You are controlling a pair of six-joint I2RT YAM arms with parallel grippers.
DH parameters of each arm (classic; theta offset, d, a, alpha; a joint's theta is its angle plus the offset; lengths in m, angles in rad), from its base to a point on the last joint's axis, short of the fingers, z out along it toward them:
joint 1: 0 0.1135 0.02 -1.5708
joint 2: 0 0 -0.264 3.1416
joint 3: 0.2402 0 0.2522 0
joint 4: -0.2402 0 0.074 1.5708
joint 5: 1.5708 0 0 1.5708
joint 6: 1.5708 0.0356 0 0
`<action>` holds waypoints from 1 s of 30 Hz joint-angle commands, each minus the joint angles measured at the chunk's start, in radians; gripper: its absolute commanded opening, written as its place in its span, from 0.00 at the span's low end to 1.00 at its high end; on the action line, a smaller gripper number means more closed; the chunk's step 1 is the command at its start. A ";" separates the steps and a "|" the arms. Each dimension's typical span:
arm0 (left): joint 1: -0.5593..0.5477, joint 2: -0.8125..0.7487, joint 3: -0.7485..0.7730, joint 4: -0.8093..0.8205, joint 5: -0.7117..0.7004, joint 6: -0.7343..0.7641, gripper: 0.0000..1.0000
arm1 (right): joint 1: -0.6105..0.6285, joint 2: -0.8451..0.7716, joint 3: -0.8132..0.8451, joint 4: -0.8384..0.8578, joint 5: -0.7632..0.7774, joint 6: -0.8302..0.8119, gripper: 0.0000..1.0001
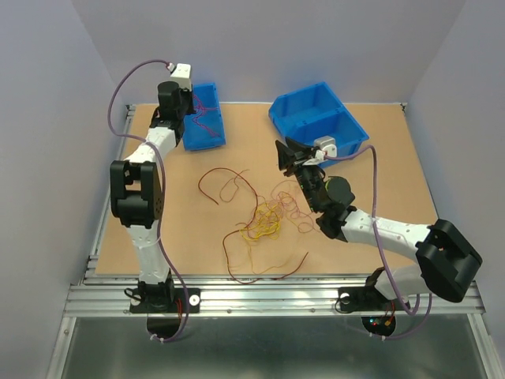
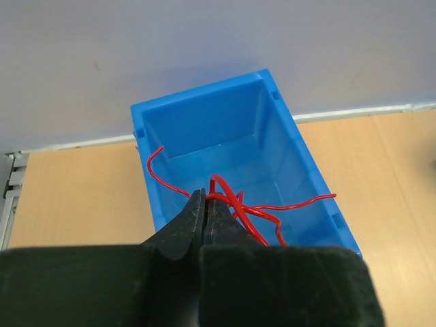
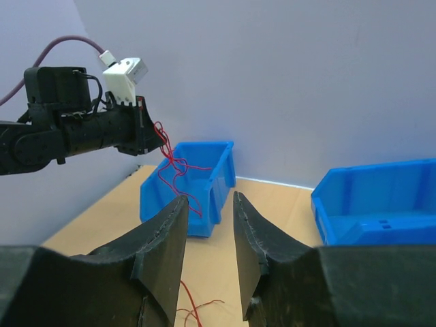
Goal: Untangle the cables
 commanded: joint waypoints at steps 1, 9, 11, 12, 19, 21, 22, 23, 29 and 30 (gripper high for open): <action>-0.027 0.014 0.016 0.052 -0.052 0.031 0.00 | -0.002 0.006 -0.030 0.086 0.027 -0.009 0.38; -0.026 0.135 0.176 -0.074 -0.297 0.021 0.00 | -0.002 -0.031 -0.067 0.084 0.036 -0.021 0.38; -0.026 0.137 0.180 -0.076 -0.335 0.027 0.00 | -0.004 -0.038 -0.074 0.084 0.042 -0.024 0.38; -0.026 0.132 0.182 -0.083 -0.338 0.030 0.04 | -0.002 -0.041 -0.077 0.083 0.045 -0.030 0.38; -0.039 0.010 0.119 -0.099 -0.282 0.076 0.54 | -0.004 -0.035 0.188 -0.471 0.010 0.007 0.48; -0.055 -0.038 0.058 -0.073 -0.300 0.117 0.76 | -0.002 0.024 0.312 -0.826 0.020 0.058 0.51; -0.064 -0.085 0.032 -0.059 -0.306 0.131 0.79 | -0.004 0.038 0.367 -0.887 0.034 0.087 0.52; -0.084 -0.109 -0.015 -0.044 -0.331 0.146 0.84 | -0.002 0.044 0.372 -0.928 0.037 0.097 0.53; -0.163 -0.212 -0.071 -0.080 -0.407 0.215 0.86 | -0.004 -0.021 0.329 -1.096 -0.090 0.100 0.54; -0.176 -0.230 -0.082 -0.114 -0.401 0.223 0.86 | -0.004 -0.043 0.322 -1.123 -0.129 0.092 0.54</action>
